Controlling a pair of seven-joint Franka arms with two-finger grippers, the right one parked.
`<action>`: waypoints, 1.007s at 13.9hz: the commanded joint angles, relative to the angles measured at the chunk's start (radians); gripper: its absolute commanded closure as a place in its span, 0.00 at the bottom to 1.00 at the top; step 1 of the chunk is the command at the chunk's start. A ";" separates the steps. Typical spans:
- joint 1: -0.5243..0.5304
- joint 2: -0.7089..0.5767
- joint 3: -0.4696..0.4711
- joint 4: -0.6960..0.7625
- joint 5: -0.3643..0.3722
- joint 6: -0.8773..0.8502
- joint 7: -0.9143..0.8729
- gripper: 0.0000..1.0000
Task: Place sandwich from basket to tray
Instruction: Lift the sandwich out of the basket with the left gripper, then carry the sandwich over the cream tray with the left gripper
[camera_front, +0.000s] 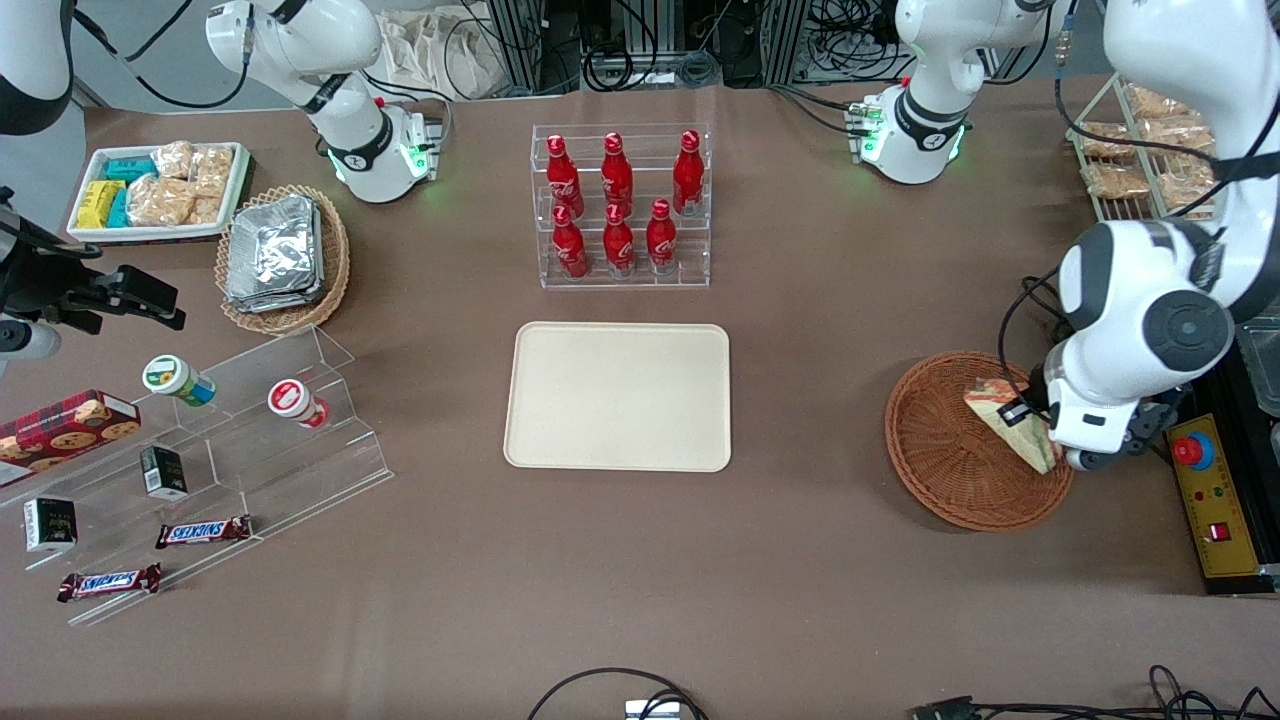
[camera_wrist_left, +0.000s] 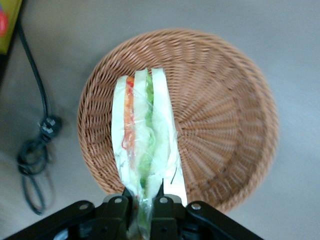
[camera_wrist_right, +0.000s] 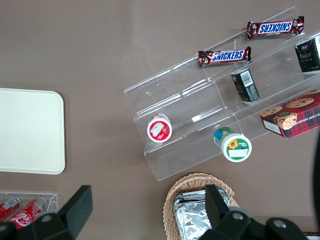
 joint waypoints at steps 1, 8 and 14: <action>-0.007 -0.008 -0.059 0.134 -0.007 -0.107 0.178 1.00; -0.009 -0.057 -0.341 0.204 -0.024 -0.182 0.161 1.00; -0.024 -0.024 -0.473 0.205 -0.004 -0.167 0.065 1.00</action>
